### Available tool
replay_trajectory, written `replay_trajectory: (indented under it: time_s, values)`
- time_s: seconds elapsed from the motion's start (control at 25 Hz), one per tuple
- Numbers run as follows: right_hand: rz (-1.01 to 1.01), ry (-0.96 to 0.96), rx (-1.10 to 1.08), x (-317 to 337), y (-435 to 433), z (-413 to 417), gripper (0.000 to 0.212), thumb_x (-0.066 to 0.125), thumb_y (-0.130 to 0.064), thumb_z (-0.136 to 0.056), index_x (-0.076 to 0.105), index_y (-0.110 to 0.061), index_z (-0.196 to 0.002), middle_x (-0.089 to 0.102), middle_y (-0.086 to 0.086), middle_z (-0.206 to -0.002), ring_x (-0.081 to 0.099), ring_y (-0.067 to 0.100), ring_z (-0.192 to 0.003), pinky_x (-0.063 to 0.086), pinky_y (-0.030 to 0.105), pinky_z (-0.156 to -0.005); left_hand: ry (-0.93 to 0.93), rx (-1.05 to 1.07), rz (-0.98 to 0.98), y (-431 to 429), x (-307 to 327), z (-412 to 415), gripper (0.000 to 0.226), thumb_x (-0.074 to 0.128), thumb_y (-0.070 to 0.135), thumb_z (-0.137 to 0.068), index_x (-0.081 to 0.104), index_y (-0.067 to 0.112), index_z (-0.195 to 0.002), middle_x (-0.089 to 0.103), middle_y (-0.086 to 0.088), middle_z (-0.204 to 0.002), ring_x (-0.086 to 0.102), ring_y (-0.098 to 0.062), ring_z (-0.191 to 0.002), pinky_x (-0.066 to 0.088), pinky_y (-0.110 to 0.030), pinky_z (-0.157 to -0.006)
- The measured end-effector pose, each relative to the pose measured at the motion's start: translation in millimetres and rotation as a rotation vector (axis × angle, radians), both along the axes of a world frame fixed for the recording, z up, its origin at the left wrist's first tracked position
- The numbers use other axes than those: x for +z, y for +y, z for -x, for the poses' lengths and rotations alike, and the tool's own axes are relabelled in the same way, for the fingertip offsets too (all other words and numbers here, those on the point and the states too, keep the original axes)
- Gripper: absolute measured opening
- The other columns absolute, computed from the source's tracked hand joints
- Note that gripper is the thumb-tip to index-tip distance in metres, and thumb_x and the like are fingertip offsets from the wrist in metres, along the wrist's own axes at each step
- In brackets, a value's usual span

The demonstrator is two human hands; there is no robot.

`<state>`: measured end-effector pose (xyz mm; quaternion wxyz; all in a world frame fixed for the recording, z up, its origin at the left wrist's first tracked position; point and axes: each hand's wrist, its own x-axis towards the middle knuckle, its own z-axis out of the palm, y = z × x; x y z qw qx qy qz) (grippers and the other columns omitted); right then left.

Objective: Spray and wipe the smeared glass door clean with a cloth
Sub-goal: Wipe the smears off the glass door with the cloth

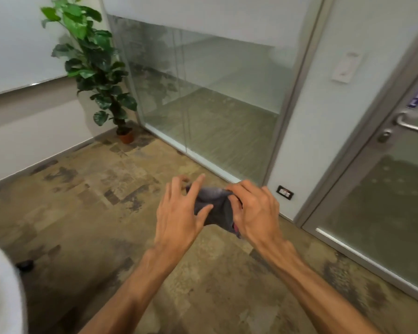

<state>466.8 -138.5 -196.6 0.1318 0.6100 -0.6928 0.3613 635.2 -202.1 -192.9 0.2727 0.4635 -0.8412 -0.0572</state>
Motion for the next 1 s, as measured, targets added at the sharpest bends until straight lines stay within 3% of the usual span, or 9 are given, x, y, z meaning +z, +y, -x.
replay_trajectory:
  time_s: [0.08,0.2,0.32,0.4,0.48,0.56,0.64,0.84,1.0]
  values:
    - [-0.037,0.018,-0.038,11.5,13.8,31.5,0.022,0.075,-0.002,-0.078,0.076,-0.019,-0.092,0.074,-0.002,-0.088,0.066,0.024,-0.07,0.048,0.04,-0.067,-0.08,-0.123,0.172,6.2,4.3,31.8,0.046,0.078,0.026,-0.079,0.067,0.016,-0.122,0.064,-0.011,-0.124,0.063,-0.033,-0.11,0.052,-0.043,-0.086]
    - [-0.135,0.033,-0.137,27.6,35.9,80.9,0.015,0.069,-0.009,-0.085,0.073,-0.02,-0.094,0.073,-0.003,-0.092,0.067,0.026,-0.079,0.045,0.044,-0.075,-0.013,-0.281,0.12,10.8,17.7,84.7,0.014,0.071,0.015,-0.085,0.072,0.013,-0.099,0.072,-0.007,-0.092,0.068,-0.034,-0.086,0.049,-0.043,-0.08]
    - [-0.163,0.166,-0.337,39.2,58.7,126.4,0.01,0.073,-0.014,-0.083,0.071,-0.02,-0.091,0.073,-0.003,-0.086,0.065,0.027,-0.085,0.041,0.04,-0.073,0.029,-0.437,-0.024,15.3,30.4,142.4,0.013,0.063,0.012,-0.092,0.066,0.008,-0.104,0.065,-0.011,-0.099,0.063,-0.036,-0.092,0.05,-0.049,-0.081]
    - [-0.112,0.224,-0.5,41.2,76.7,149.6,0.012,0.078,-0.012,-0.079,0.072,-0.017,-0.088,0.072,-0.002,-0.084,0.063,0.029,-0.083,0.048,0.039,-0.062,0.032,-0.541,-0.07,20.9,37.0,186.0,0.013,0.055,0.015,-0.097,0.061,0.009,-0.106,0.059,-0.011,-0.105,0.061,-0.036,-0.093,0.05,-0.052,-0.081]
    - [-0.018,0.138,-0.596,37.4,92.4,164.9,0.024,0.08,-0.008,-0.076,0.073,-0.016,-0.097,0.073,-0.002,-0.098,0.066,0.027,-0.086,0.054,0.037,-0.054,0.053,-0.634,-0.082,28.4,42.7,228.4,0.012,0.053,0.017,-0.098,0.059,0.011,-0.107,0.056,-0.009,-0.107,0.062,-0.036,-0.092,0.051,-0.052,-0.08]
    - [0.06,-0.003,-0.588,30.1,102.6,178.6,0.043,0.079,-0.007,-0.075,0.07,-0.017,-0.116,0.072,-0.003,-0.119,0.071,0.025,-0.094,0.059,0.038,-0.061,0.092,-0.738,-0.074,36.2,46.0,267.9,0.012,0.054,0.016,-0.098,0.061,0.014,-0.108,0.057,-0.005,-0.105,0.064,-0.031,-0.09,0.052,-0.049,-0.08]
    - [0.106,-0.108,-0.602,24.9,110.2,197.9,0.049,0.076,-0.01,-0.079,0.067,-0.022,-0.126,0.069,-0.008,-0.126,0.07,0.021,-0.1,0.06,0.04,-0.067,0.13,-0.85,-0.074,43.3,47.4,306.6,0.013,0.055,0.017,-0.098,0.062,0.019,-0.109,0.059,0.001,-0.103,0.064,-0.023,-0.09,0.052,-0.04,-0.081]
    - [0.229,-0.055,-0.8,25.7,128.9,271.7,0.021,0.067,-0.02,-0.084,0.071,-0.022,-0.104,0.07,-0.007,-0.101,0.068,0.017,-0.087,0.054,0.036,-0.05,0.17,-1.032,-0.099,55.4,53.6,396.1,0.008,0.048,0.031,-0.098,0.055,0.034,-0.101,0.059,0.015,-0.1,0.061,-0.01,-0.084,0.049,-0.028,-0.074]
    - [0.284,0.027,-0.913,35.1,142.7,342.2,0.014,0.06,-0.022,-0.09,0.071,-0.015,-0.094,0.068,-0.004,-0.096,0.067,0.021,-0.083,0.054,0.041,-0.049,0.236,-1.142,-0.045,63.8,71.6,467.6,0.009,0.058,0.032,-0.097,0.058,0.028,-0.105,0.061,0.016,-0.1,0.057,-0.007,-0.081,0.051,-0.029,-0.073]
